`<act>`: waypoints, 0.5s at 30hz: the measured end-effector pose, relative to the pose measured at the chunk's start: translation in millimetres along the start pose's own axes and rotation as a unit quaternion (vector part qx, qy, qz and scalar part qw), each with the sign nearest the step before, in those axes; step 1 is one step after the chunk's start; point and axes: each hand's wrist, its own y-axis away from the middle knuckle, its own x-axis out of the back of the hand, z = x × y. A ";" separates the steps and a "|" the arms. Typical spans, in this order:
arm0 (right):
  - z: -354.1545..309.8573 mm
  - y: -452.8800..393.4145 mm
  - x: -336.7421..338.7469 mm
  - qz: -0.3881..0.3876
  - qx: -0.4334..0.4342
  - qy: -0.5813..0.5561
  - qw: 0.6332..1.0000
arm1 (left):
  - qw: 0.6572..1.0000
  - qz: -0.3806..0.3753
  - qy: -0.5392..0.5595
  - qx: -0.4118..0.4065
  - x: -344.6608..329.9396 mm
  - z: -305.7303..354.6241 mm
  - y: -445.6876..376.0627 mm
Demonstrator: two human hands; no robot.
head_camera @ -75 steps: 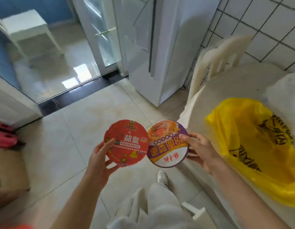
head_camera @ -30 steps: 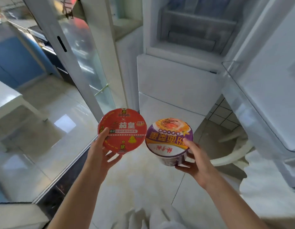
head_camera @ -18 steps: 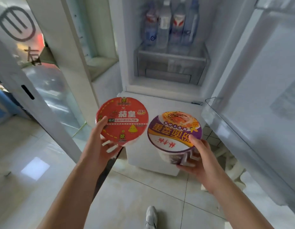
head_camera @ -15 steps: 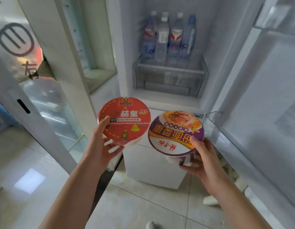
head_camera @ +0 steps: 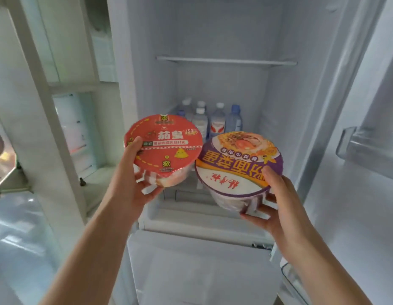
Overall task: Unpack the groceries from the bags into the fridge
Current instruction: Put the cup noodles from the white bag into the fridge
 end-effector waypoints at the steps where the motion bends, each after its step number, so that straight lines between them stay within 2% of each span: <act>1: -7.2 -8.7 -4.6 0.004 0.012 0.002 1.000 | 1.000 -0.007 0.001 -0.011 -6.8 7.4 -7.9; 8: -60.8 -56.1 -45.1 0.012 0.089 0.007 0.996 | 0.994 -0.049 0.000 -0.093 -45.0 59.3 -52.8; 15: -116.3 -105.6 -79.7 0.052 0.150 0.001 0.987 | 0.985 -0.119 -0.018 -0.124 -88.2 113.0 -99.8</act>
